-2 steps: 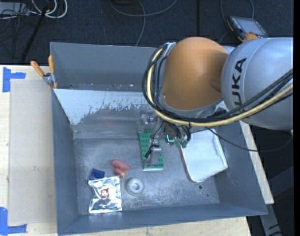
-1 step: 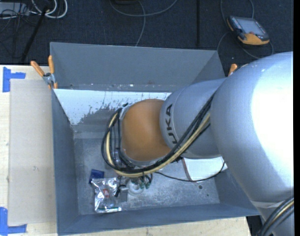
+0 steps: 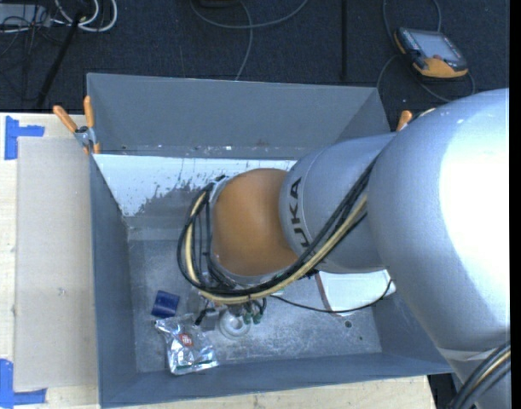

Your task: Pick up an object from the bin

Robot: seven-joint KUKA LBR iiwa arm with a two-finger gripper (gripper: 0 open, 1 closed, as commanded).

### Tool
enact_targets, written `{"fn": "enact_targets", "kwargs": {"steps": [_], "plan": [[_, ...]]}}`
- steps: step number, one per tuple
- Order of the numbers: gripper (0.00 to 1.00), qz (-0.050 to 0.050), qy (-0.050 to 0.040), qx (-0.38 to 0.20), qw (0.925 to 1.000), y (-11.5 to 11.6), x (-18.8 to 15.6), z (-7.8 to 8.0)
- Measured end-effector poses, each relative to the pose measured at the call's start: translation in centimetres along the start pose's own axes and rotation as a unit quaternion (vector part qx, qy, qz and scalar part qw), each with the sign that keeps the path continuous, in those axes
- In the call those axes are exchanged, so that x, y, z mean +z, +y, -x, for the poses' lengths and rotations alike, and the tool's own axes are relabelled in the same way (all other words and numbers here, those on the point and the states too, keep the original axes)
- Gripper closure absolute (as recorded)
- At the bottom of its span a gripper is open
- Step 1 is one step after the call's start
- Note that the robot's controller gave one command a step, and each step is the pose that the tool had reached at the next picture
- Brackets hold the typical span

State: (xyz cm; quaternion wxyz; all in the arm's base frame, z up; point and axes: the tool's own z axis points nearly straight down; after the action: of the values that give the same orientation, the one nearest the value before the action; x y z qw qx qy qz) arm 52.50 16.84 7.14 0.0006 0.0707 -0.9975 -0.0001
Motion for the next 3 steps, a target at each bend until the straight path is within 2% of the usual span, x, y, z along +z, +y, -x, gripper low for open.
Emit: {"fn": "enact_targets", "kwargs": {"steps": [1, 2, 3], "plan": [[0.00, 0.000, 0.0001, 0.001, 1.0000, 0.0, 0.0, 0.0], [0.00, 0.000, -0.0005, 0.130, 0.9915, 4.5, 0.2, -3.8], [1.00, 0.000, -0.0008, 0.132, 0.9913, 4.4, 0.1, -3.7]]}}
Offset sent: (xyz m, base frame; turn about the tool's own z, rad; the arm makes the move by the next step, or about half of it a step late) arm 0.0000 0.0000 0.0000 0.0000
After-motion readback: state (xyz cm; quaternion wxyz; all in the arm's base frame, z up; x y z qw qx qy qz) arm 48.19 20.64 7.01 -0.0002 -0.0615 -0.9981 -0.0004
